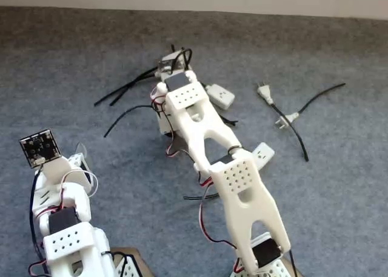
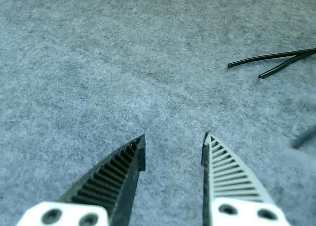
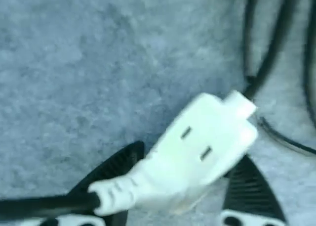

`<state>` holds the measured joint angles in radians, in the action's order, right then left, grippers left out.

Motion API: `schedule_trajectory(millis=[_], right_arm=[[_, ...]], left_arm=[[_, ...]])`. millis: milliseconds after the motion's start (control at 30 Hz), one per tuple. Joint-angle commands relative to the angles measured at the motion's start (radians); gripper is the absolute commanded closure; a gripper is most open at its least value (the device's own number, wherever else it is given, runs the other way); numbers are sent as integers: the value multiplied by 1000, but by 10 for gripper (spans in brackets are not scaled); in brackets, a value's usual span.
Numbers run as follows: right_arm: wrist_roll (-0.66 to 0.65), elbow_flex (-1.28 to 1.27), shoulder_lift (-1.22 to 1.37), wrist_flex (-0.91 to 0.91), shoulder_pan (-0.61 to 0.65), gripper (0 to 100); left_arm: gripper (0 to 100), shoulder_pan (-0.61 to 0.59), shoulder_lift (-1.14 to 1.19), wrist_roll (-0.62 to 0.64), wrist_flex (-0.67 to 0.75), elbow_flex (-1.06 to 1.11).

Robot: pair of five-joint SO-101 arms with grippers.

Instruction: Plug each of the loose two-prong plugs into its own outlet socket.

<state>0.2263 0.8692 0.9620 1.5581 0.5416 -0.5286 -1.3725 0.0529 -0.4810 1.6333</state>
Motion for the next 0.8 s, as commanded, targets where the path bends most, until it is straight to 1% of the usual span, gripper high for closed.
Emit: schedule_trajectory(millis=[0,67,167,333,433,533,767], right_arm=[[12,61,-36,-8,-30,991],[-9,88,-59,7,-42,970],[-77,173,-99,42,-44,969],[-221,384,-143,36,-45,969],[-304,506,-124,-44,-45,969],[-353,581,-76,-162,-41,969],[-350,584,133,-429,-41,969]], left_arm=[[801,10,-12,0,-3,-33],[801,8,-12,0,-3,-33],[801,7,-12,0,-3,-33],[801,7,-12,0,-3,-33],[801,7,-12,0,-3,-33],[801,7,-12,0,-3,-33],[801,7,-12,0,-3,-33]])
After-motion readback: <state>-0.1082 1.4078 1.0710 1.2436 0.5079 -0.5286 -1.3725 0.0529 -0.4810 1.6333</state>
